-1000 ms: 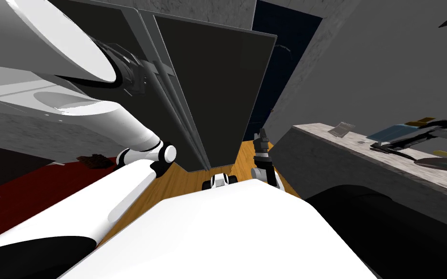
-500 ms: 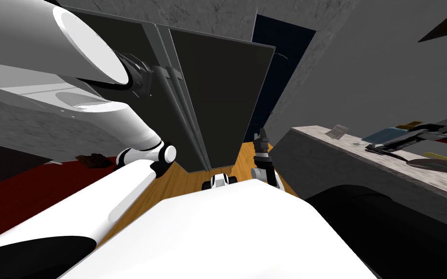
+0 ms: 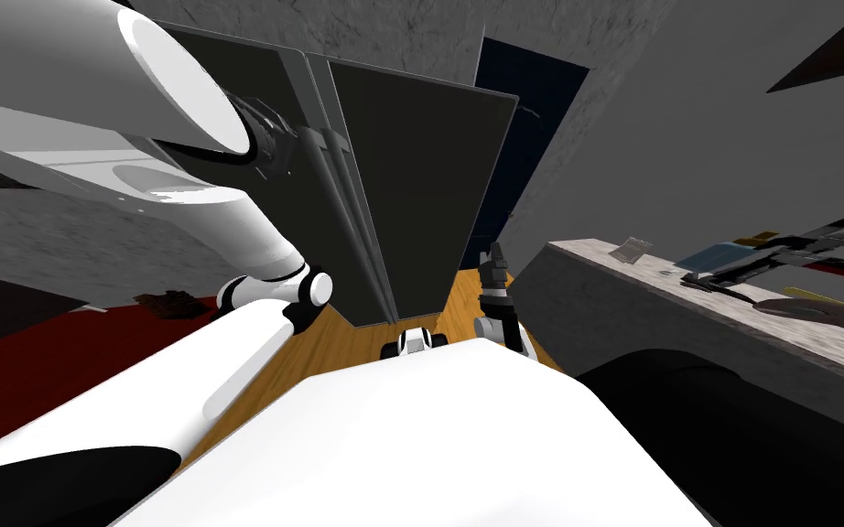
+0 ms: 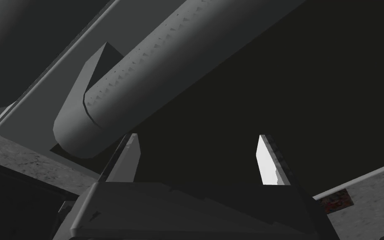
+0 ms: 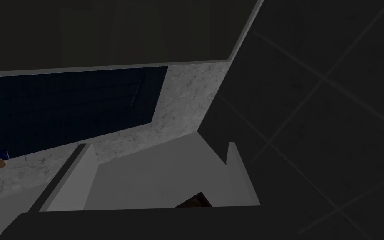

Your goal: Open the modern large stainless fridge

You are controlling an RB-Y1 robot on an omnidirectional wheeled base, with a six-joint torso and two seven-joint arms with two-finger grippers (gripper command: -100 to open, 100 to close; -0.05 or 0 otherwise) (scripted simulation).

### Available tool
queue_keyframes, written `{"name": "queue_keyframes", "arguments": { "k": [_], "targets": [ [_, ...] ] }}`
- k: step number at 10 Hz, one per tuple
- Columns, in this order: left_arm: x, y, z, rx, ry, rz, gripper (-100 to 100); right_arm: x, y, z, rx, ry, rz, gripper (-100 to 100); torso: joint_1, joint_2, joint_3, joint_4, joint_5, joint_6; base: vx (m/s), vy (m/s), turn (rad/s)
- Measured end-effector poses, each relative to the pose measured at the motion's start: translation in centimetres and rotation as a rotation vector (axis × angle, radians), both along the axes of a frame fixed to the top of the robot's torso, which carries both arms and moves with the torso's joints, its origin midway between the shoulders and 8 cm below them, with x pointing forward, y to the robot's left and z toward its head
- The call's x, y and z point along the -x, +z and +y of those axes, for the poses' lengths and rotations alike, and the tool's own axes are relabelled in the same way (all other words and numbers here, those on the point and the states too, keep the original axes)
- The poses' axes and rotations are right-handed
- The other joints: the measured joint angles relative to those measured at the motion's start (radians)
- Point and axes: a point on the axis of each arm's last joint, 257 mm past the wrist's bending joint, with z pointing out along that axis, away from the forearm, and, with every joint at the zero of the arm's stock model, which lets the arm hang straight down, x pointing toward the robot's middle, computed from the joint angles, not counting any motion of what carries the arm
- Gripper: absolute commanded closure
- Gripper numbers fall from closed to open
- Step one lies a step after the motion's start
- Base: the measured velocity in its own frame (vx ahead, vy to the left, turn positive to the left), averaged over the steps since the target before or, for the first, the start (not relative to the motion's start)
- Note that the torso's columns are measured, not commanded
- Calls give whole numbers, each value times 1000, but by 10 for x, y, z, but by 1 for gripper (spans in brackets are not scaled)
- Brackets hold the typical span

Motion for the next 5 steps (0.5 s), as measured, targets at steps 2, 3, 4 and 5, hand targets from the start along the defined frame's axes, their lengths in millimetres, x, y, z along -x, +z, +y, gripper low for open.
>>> {"name": "queue_keyframes", "arguments": {
  "k": [2, 3, 4, 5],
  "targets": [
    [6, 21, -3, -24, -14, -44, -100, 0, 0, 0, 0, 0, 0, 0, -1, 6, 4, 3, -1, -1, 18, 7, -43],
    [14, 34, -11, -40, -28, -76, -100, 0, 0, 0, 0, 0, 0, 0, 5, 10, 9, 4, 4, -7, 30, -10, -76],
    [22, 46, -16, -54, -39, -101, -100, 0, 0, 0, 0, 0, 0, 0, 15, 15, 13, 5, 9, -11, 24, -16, -11],
    [28, 55, -17, -67, -44, -118, -100, 0, 0, 0, 0, 0, 0, 0, 21, 18, 15, 7, 11, -11, 12, 0, -8]
  ]
}}
